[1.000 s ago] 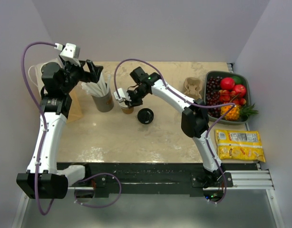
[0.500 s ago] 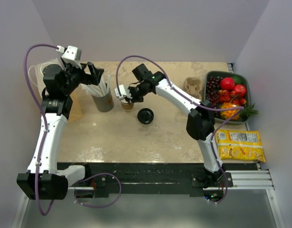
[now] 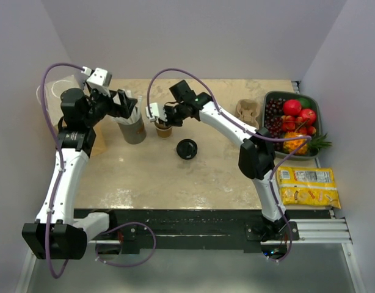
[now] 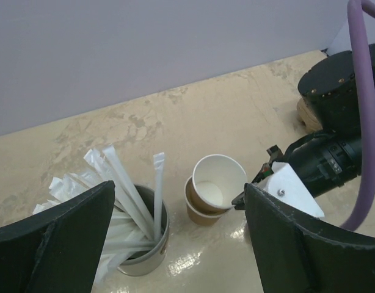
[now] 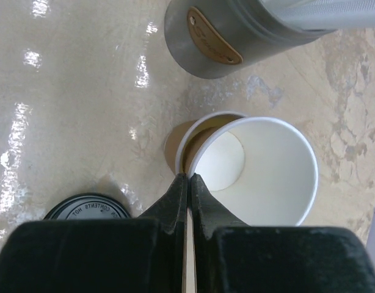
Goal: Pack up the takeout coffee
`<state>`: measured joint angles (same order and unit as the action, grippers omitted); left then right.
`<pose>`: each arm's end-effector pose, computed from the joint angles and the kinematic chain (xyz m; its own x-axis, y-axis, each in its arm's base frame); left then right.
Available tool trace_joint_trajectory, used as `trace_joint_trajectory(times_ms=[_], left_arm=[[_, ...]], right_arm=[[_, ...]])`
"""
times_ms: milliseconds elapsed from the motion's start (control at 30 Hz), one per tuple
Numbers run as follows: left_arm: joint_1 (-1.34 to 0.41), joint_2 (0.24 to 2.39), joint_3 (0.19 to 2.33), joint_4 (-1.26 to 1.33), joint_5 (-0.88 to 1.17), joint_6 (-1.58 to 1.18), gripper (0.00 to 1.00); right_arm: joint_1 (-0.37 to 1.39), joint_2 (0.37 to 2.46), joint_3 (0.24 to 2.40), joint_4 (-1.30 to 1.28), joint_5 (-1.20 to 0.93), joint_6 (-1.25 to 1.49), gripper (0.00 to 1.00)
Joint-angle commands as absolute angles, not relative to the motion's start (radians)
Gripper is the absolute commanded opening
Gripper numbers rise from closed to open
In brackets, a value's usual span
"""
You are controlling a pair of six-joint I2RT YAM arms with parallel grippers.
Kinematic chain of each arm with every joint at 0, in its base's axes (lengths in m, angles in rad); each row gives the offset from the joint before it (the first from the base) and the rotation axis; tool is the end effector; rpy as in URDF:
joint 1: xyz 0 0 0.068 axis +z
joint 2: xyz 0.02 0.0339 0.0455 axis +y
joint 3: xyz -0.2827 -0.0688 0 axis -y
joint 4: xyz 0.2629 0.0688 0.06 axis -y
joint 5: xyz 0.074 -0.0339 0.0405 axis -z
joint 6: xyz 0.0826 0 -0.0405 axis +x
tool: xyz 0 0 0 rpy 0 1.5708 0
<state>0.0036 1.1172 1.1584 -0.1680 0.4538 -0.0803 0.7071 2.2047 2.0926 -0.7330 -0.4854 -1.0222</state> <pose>0.3035 -0.0351 0.4196 -0.1607 -0.0727 -0.9843 0.4201 0.8974 -0.1348 0.3954 0.3885 0.2615 0.3946 -0.6555 -0.6439 -0.9076 -0.1689 -0.3843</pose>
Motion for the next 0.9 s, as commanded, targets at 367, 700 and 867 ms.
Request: trace_joint_trajectory(times_ms=[367,700,867], left_arm=[[-0.089,1.089,1.141,-0.192,0.500,-0.005,0.89],[-0.091,1.075,1.187,-0.179,0.476,0.034,0.90],[-0.091,1.043,1.198,-0.184,0.466,0.017,0.90]], right_arm=[[0.681,2.073,2.152,-0.654,-0.502,-0.904,0.00],[0.678,1.818,1.860,-0.647,-0.523,-0.930,0.00],[0.680,1.601,1.639,-0.707,-0.563,-0.971,0.00]])
